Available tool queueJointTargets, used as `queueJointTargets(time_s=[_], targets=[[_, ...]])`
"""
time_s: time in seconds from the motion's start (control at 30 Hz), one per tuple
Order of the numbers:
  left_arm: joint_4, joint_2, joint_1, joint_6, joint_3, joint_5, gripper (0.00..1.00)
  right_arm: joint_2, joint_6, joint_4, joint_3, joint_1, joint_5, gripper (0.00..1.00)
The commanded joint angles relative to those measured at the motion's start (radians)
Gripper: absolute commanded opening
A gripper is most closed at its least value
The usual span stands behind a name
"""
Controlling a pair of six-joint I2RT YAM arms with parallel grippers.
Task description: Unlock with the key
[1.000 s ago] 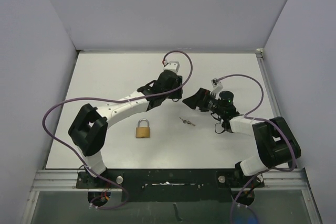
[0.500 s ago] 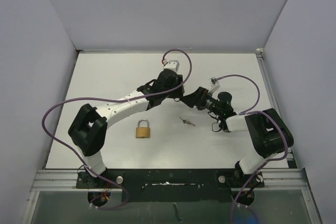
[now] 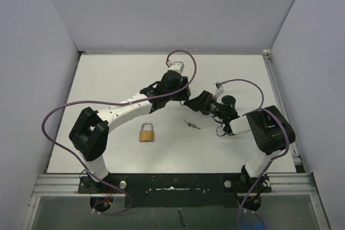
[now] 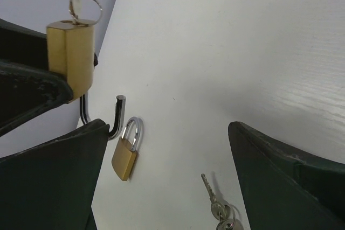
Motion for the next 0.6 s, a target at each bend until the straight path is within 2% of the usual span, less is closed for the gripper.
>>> queueJointTargets(time_s=[0.0,0.3,0.57], targets=[[0.114,-0.103,0.004,-0.019,0.029,0.007,0.00,0.014,0.007,0.097,0.030,0.002,0.013,0.98],[0.133,-0.135,0.013,-0.038,0.002,0.010,0.00,0.026,0.005,0.096,0.047,-0.006,0.009,0.98],[0.101,-0.158,0.132,0.016,-0.065,-0.062,0.00,-0.115,-0.023,0.025,-0.015,-0.086,-0.007,0.98]])
